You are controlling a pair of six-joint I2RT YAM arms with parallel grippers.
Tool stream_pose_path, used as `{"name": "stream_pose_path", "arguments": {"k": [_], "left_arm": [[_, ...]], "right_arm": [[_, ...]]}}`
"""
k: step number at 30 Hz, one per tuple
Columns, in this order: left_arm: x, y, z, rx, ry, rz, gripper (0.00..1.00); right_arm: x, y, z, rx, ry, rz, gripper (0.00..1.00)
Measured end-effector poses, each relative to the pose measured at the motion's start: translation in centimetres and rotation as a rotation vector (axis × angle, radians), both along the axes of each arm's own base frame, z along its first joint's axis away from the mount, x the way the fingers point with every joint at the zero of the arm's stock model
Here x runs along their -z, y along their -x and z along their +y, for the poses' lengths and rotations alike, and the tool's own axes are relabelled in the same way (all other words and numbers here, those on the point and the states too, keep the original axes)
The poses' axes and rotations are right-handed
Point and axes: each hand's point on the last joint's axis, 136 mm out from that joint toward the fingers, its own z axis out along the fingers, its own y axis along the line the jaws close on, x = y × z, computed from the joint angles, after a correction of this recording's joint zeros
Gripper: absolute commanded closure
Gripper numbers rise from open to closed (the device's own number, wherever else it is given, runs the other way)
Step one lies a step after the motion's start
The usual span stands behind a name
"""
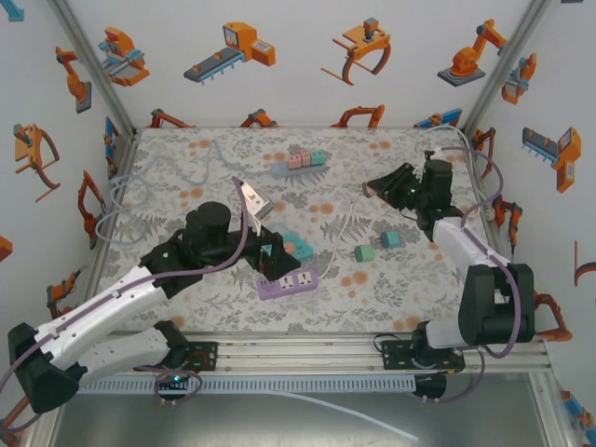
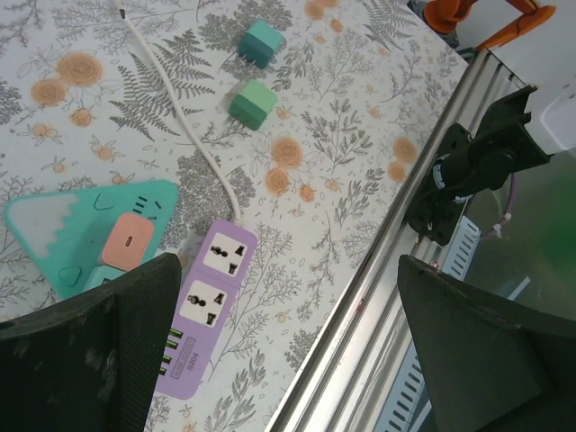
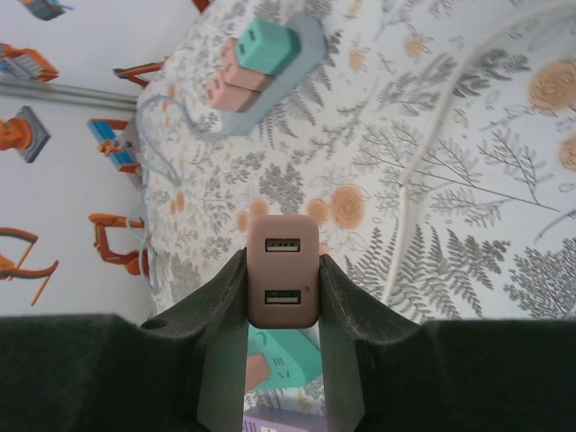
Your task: Pull the plug off the socket
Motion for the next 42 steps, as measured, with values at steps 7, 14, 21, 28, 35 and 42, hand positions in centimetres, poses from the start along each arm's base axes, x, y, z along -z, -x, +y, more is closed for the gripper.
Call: {"name": "stream_pose_path", "arguments": {"k": [7,14,21,28,35,42], "left_arm": [[-0.2,-0.6,0.8,-0.05,-0.011,-0.036,0.03],[0.1,-1.3,1.1,-0.086,-0.03,-0.044,0.03],[0.8,-1.6,1.3,-0.107,-0.055,-0.036,0.03],[1.1,-1.8,1.3,-0.115,-0.064,-0.033,0.03],[1.4,-2.0,1.2,-0.119,-0.073,-0.029,0.03],[1.6,-2.2,1.3,-0.129,-0.079,-0.03,0.03]], "right_arm": [[5.1,-0.1,-0.8,0.035,0.044,0.142,0.98],[10.5,0.5,-1.0,0.03,0.082,0.287,0.9],[13.1,0.9,-1.0,0.009,0.108,0.356,0.71],[13.0,0.8,-1.1,-0.005,0.135,0.351,0.57],[13.4,1.1,-1.5,-0.011,0.181,0.366,0.41],[13.0,1.2,-2.1,-0.004,0.222,0.364,0.32]]}}
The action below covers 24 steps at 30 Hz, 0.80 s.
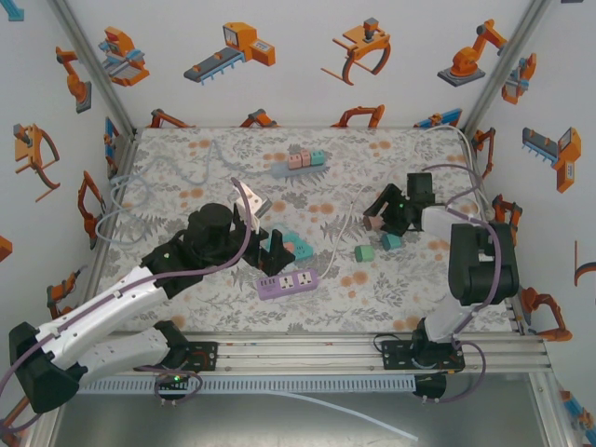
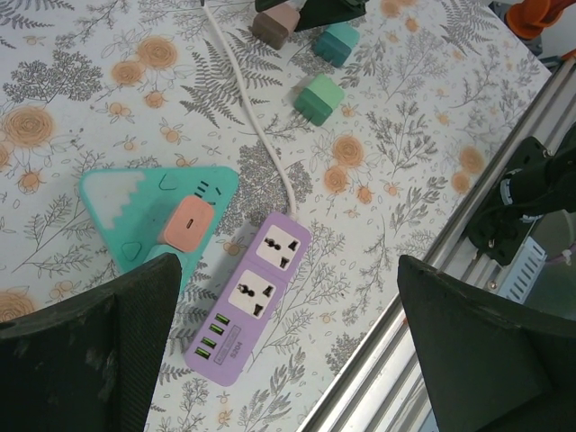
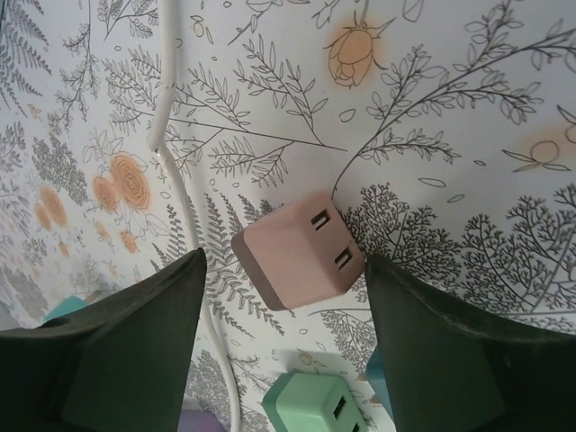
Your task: Pull the plug off the socket
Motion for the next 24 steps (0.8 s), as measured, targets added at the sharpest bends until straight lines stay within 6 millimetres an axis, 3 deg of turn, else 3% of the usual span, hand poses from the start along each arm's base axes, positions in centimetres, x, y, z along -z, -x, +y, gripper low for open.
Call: {"name": "stream_pose_path", "arguments": {"k": [4,9,13,17,21,24], "left_arm": [[0.1,-0.5,0.4,-0.033,-0.012,-0.007,0.03],[0.6,-1.7,1.6,-0.133,-0.043,-0.01,0.03],[1.2,-2.8,2.9,-0.223,-0.065,0.005,0.03],[1.6,-4.0,4.4,-0.311,-0.07,0.03,0.03],[2.1,-4.7,6.1,-0.385,-0.059,0.06,0.03],[2.8,-4.9,7.1,-0.426,-0.057,0.085,0.03]], "right_arm": [[-1.2,0.3,-0.3,-0.002,0.02,-0.017,0.3],[-5.6,0.3,1.0,-0.08,0.076,-0.152,0.28],[-10.7,0.7,5.5,-0.27,0.154,-0.339,0.29],[-14.4,3.0,11.7,-0.533,0.238,-0.547,0.29],[-15.9,5.8,16.7,-0.778,0.316,-0.712,0.28],[-15.8,8.5,19.8,-0.982,0.357,-0.84,0.28]]}}
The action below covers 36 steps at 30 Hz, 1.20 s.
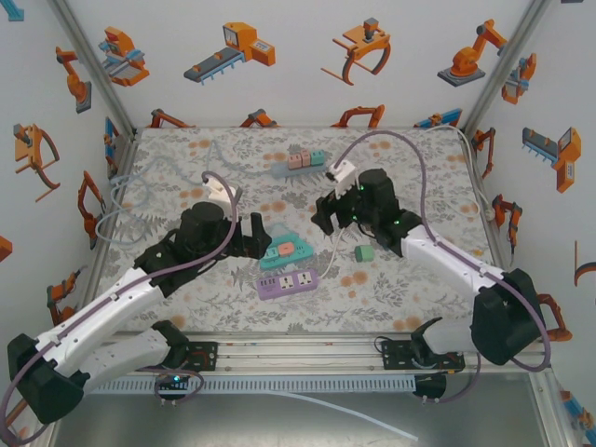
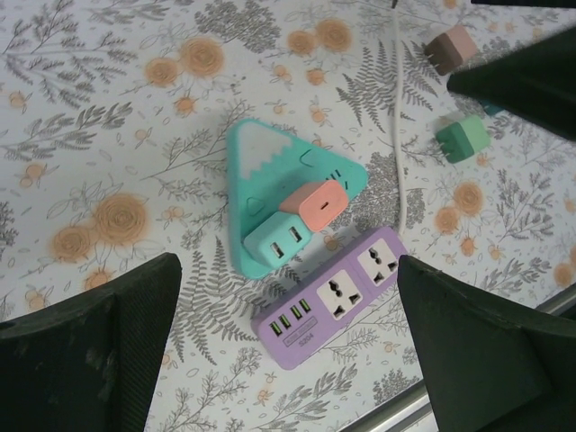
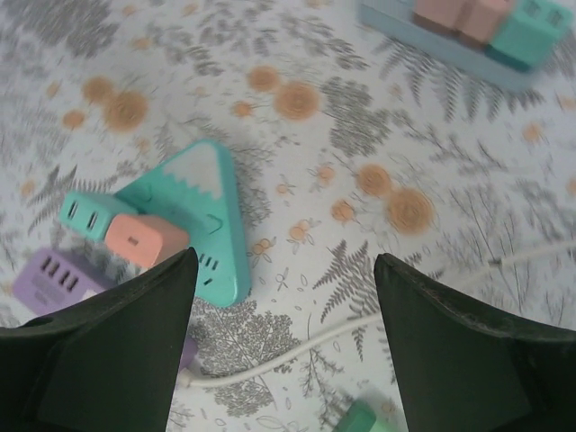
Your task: Pull the plug off the socket
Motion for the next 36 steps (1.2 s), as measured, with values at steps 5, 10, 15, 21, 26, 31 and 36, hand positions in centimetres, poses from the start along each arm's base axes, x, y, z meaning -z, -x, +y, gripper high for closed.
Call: {"name": "stream_pose_path", "arguments": {"k": [5,10,15,21,26,31,36], "left_arm": [[0.9,0.0,0.9,-0.038,0.004,0.033,0.03],[1.2,-0.2,1.2,-0.058,0.006,0.046,0.03],[1.3,-0.2,1.4,-0.065,0.004,0.052,0.03],[1.7,-0.3,1.7,-0.078,0.002,0.061,0.03],[2.6,-0.3,2.2,-0.097,-0.007,0.08,0.03],[3.3,-0.9,2.7,-0.126,-0.015,0.102,0.03],[5.8,-2.4,3.1,-0.149,-0.023,0.187,0.05]], "right_arm": [[2.3,6.1,3.7,-0.395,0.108,-0.185,0.23],[4.5,9.9,5.7,-0.673,0.17,-0.341,0.24],[7.5,10.0,6.8,-0.786,0.223,-0.367,0.27],[9.2,9.2,8.7,-0.85,0.247,-0.374,0.42],[10.2,8.6,9.7,-0.873,0.251,-0.368,0.53],[10.7,8.9,10.0,-0.893,0.245,-0.361,0.71],[10.6,9.1,10.1,-0.906,0.234,-0.36,0.81]]}}
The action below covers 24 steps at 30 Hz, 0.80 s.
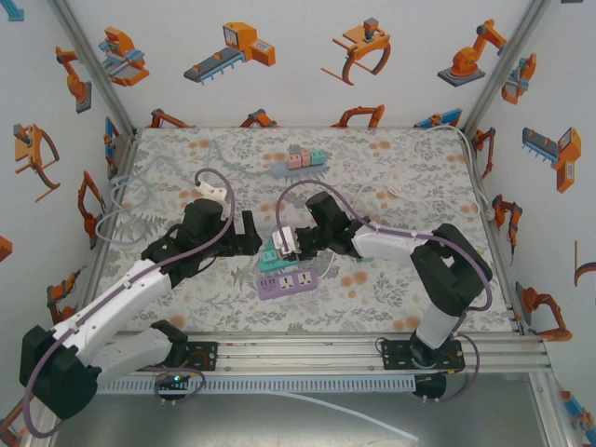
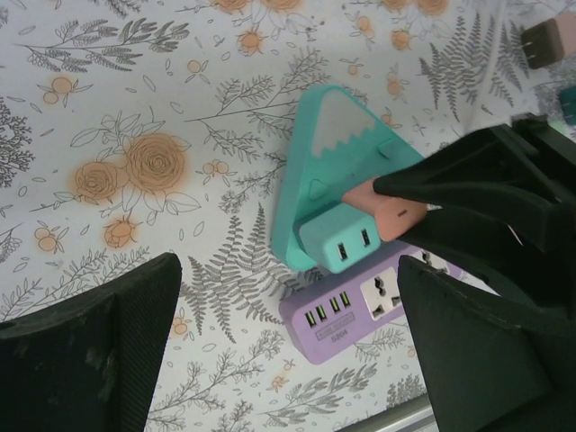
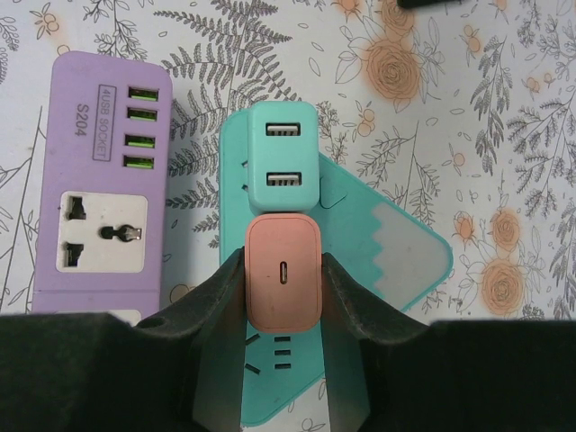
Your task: Pull the plug off the socket
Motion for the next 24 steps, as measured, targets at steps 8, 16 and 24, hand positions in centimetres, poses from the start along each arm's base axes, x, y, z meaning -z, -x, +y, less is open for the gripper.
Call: {"name": "stream_pose_path", "arguments": {"k": [8,16,24], "left_arm": [[6.0,-2.5,-2.3,0.037,-0.006,0.17,0.19],[9.4,-4.3,-5.0,0.077,0.035,0.223,0.38],[10.5,-4.5,-6.5,0.12,0.083,0.247,0.46]], "right_arm": [[0.0,0.4,0.0,-0.012,-0.002,0.013,0.81],[0.0,0.4,0.0,-0.014,-0.003,0.014,0.81],[0.0,0.4,0.0,-0.014,-0.003,0.014,0.81]]}}
